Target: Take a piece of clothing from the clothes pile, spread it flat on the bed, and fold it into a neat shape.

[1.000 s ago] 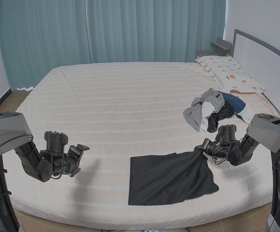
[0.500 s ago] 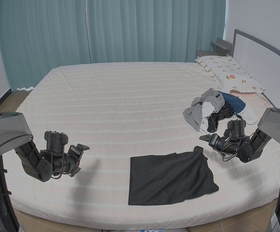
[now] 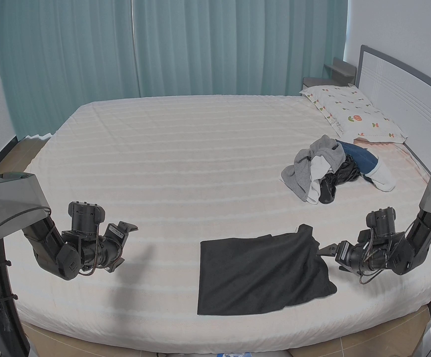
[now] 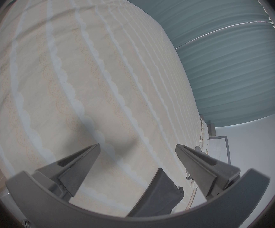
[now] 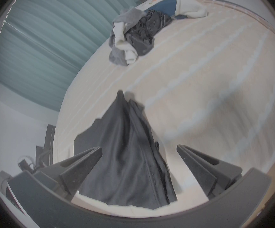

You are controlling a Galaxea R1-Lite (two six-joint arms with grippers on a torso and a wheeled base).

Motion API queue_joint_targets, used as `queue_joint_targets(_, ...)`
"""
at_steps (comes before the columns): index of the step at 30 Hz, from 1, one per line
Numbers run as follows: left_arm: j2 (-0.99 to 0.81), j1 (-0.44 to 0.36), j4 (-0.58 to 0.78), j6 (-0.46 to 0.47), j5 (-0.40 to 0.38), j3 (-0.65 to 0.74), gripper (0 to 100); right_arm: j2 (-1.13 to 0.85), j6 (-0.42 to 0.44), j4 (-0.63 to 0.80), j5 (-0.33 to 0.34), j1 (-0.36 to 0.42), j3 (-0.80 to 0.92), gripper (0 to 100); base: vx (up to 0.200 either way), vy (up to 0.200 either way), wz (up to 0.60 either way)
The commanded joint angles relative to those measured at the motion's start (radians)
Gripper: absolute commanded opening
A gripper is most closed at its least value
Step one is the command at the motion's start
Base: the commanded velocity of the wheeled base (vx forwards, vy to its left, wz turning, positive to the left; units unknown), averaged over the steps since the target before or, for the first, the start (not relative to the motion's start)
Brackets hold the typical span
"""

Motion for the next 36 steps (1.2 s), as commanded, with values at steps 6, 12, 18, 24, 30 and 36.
queue_joint_targets(6, -0.001, -0.001, 0.000, 0.001, -0.001, 0.004, 100, 0.093, -0.058, -0.168, 0.036, 0.025, 0.138, 100, -0.033, 0.000, 0.00)
queue_joint_targets(12, -0.001, -0.002, 0.000, 0.004, -0.001, 0.004, 100, 0.108, -0.049, -0.174, 0.036, 0.039, 0.106, 100, 0.000, 0.000, 0.00)
queue_joint_targets(18, -0.001, -0.002, 0.000, 0.004, -0.001, 0.004, 100, 0.114, -0.017, -0.169, 0.028, 0.039, 0.084, 0, 0.000, 0.000, 0.00)
queue_joint_targets(24, -0.001, -0.002, 0.000, 0.004, -0.001, 0.004, 100, 0.100, -0.024, -0.171, -0.030, 0.034, 0.121, 0, 0.000, 0.000, 0.00)
queue_joint_targets(30, -0.001, -0.002, 0.000, 0.004, -0.001, 0.004, 100, 0.050, -0.031, -0.159, -0.030, 0.028, 0.155, 0, 0.000, 0.000, 0.00)
queue_joint_targets(36, -0.001, -0.002, 0.000, 0.004, -0.001, 0.004, 100, 0.056, -0.072, -0.160, -0.033, 0.024, 0.170, 0, 0.000, 0.000, 0.00)
